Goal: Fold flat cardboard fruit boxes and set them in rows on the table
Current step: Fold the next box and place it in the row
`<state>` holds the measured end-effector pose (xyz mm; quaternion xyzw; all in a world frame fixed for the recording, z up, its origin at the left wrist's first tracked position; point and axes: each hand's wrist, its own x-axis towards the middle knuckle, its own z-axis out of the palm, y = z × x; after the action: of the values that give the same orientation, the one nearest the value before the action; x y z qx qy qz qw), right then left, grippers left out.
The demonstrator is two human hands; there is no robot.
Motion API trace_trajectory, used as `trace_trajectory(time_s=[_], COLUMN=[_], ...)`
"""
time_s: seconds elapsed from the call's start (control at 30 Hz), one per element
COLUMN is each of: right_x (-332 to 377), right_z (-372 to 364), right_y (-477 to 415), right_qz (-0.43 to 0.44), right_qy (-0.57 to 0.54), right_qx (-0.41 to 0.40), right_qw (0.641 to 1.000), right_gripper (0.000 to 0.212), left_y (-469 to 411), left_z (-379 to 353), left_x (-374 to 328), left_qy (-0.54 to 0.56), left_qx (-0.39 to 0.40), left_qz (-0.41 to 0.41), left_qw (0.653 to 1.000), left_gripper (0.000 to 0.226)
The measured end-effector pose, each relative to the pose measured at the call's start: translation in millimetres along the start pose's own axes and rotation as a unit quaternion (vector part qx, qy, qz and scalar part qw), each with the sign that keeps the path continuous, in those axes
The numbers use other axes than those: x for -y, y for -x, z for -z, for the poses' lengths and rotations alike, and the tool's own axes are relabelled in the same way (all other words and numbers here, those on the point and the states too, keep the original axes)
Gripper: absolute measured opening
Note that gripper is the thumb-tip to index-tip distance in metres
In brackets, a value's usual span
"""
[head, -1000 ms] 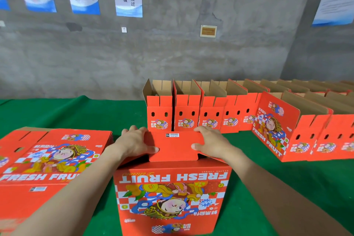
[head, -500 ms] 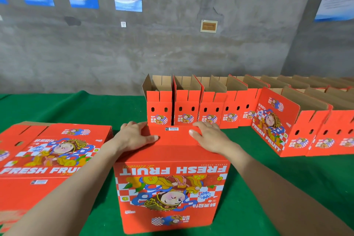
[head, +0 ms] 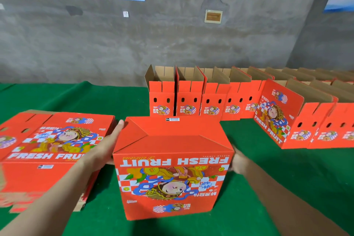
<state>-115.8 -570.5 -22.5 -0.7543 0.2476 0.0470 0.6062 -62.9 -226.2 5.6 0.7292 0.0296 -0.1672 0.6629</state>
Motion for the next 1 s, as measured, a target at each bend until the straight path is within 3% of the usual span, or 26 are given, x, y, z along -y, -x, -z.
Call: trace_trajectory(time_s=[0.07, 0.17, 0.3, 0.37, 0.47, 0.57, 0.7, 0.77, 0.87, 1.0], right_x=[-6, 20, 38, 37, 32, 28, 23, 20, 18, 13], right_z=[-1, 11, 20, 22, 27, 35, 49, 54, 56, 37], right_y=[4, 6, 9, 9, 5, 0, 5, 6, 8, 15], right_qz=[-0.012, 0.055, 0.105, 0.118, 0.124, 0.147, 0.178, 0.190, 0.219, 0.279], right_qy=[0.017, 0.009, -0.005, -0.021, -0.018, -0.032, 0.019, 0.049, 0.080, 0.113], right_qx=[0.029, 0.056, 0.057, 0.066, 0.097, 0.134, 0.165, 0.185, 0.186, 0.119], right_qw=[0.999, 0.997, 0.993, 0.991, 0.987, 0.979, 0.970, 0.963, 0.954, 0.946], right_gripper=[0.044, 0.039, 0.036, 0.031, 0.031, 0.032, 0.055, 0.081, 0.120, 0.136], left_y=[-3, -4, -7, -10, -14, -14, -12, -16, -26, -34], left_z=[0, 0, 0, -2, 1, 5, 3, 5, 4, -14], left_x=[-6, -30, -44, -44, -36, -27, -20, -16, -4, 6], left_qy=[0.058, 0.111, 0.130, 0.141, 0.184, 0.221, 0.201, 0.165, 0.078, -0.058], left_qx=[0.020, 0.067, 0.060, 0.037, 0.026, 0.042, 0.095, 0.098, 0.055, -0.015], left_qz=[-0.016, -0.050, -0.098, -0.111, -0.119, -0.121, -0.141, -0.144, -0.143, -0.177], left_qw=[0.998, 0.990, 0.985, 0.983, 0.975, 0.967, 0.965, 0.971, 0.985, 0.982], left_gripper=[0.044, 0.046, 0.058, 0.053, 0.027, 0.031, 0.052, 0.059, 0.072, 0.065])
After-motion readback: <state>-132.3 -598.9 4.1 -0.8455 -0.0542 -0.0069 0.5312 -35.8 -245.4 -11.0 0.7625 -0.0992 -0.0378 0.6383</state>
